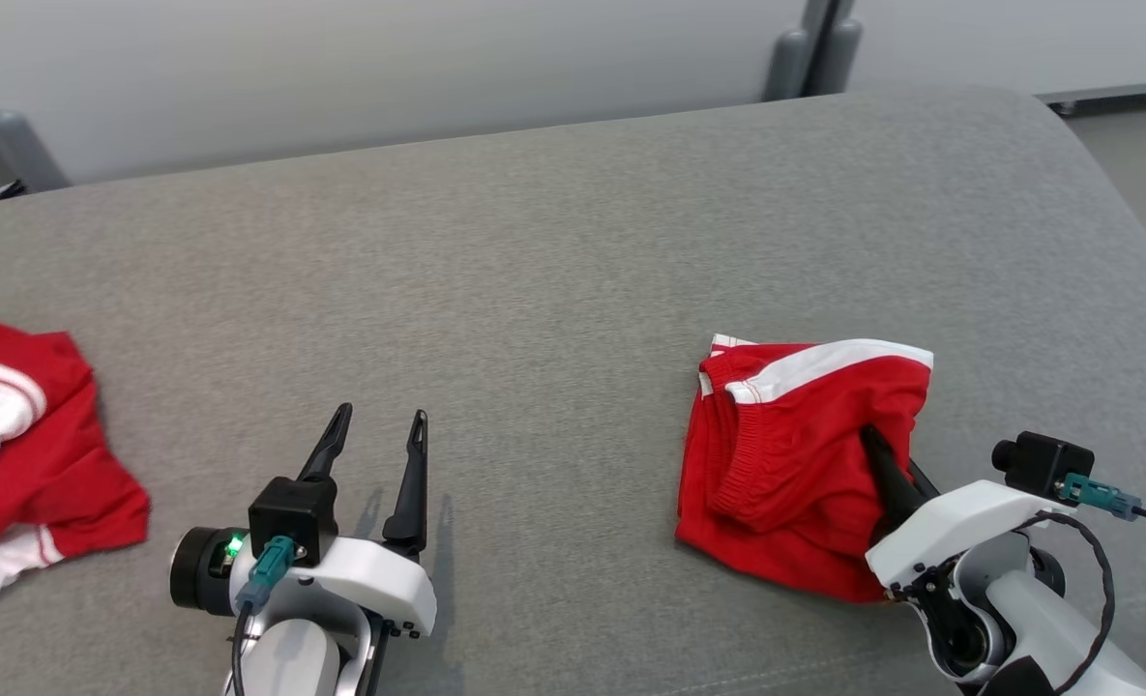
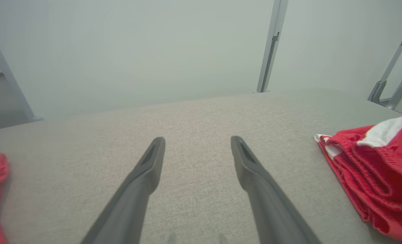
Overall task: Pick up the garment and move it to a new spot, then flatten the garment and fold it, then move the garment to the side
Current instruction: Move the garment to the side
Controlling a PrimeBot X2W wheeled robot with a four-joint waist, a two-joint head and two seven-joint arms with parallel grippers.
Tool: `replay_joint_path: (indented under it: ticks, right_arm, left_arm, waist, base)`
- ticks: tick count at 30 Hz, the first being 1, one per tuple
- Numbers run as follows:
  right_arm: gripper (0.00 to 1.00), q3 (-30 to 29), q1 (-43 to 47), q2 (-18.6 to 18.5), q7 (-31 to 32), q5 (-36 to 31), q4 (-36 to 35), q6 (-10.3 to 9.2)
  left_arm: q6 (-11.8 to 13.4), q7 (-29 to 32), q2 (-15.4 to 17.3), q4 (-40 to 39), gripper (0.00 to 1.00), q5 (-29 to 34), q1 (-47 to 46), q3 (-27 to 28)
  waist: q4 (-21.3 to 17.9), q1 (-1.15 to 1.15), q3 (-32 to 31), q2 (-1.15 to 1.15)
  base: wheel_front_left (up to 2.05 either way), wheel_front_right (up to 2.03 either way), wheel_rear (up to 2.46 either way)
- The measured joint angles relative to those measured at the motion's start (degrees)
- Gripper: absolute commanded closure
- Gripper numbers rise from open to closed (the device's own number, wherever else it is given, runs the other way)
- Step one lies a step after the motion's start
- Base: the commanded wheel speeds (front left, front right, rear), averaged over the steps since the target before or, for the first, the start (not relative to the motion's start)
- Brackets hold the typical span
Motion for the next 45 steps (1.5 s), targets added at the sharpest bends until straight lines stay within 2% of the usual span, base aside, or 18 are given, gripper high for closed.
replay_joint_path:
  ticks: [8,14,20,24,36,37,38,39,45]
  right_arm:
    - [1.00,-1.74,0.01,0.91,0.00,-0.98,-0.78,0.00]
    - [1.00,-3.77,-0.48,1.10,0.00,-2.92,-0.97,0.00]
    - [1.00,-6.33,-4.56,0.25,0.00,-7.71,-0.52,0.01]
    - [1.00,-9.53,-9.72,-1.90,0.00,-12.43,1.69,0.05]
    - [1.00,-16.44,-20.81,-6.95,-0.01,-22.97,14.38,0.05]
    - [0.67,-17.07,-21.50,-7.21,-0.01,-23.81,15.52,0.05]
    - [0.26,-18.26,-21.92,-7.49,-0.01,-24.29,16.29,0.07]
    - [0.00,-19.25,-22.41,-7.92,-0.01,-25.32,17.26,0.08]
    - [0.00,-28.20,-23.13,-10.74,-0.08,-33.57,19.37,0.07]
  left_arm:
    - [-0.71,0.00,-0.01,-1.15,0.00,1.46,-0.31,0.34]
    - [-1.36,0.00,0.07,-2.33,0.00,3.07,-0.94,0.48]
    - [-2.21,0.00,0.10,-3.09,0.00,4.33,-2.75,0.63]
    - [-2.61,0.00,0.10,-4.16,0.00,4.99,-2.89,0.54]
    - [-2.75,-0.01,0.15,-6.55,0.00,6.41,-5.41,0.01]
    - [-2.93,-0.01,0.16,-6.61,0.00,6.42,-5.50,-0.07]
    - [-3.10,-0.01,0.14,-6.70,0.00,6.42,-5.67,-0.12]
    - [-3.11,-0.01,0.16,-6.75,0.00,6.41,-5.94,-0.15]
    - [-3.07,-0.01,0.13,-7.15,0.00,6.36,-6.25,-0.30]
  waist:
    - [-8.41,0.00,1.84,0.00]
    - [-10.44,0.00,5.25,0.00]
    - [-10.37,0.00,7.78,0.00]
    - [-9.10,0.00,9.27,0.00]
    - [-3.38,0.00,13.26,0.00]
    - [-2.97,0.00,13.49,0.00]
    - [-2.60,0.00,13.69,0.00]
    - [-2.26,0.00,13.83,0.00]
    - [-1.41,0.00,13.44,0.00]
  base:
    - [0.00,0.00,0.00]
    - [0.00,0.00,0.00]
    - [0.00,0.00,0.00]
    - [0.00,0.00,0.00]
    - [0.00,0.00,0.00]
    - [0.00,0.00,0.00]
    - [0.00,0.00,0.00]
    - [0.00,0.00,0.00]
    - [0.00,0.00,0.00]
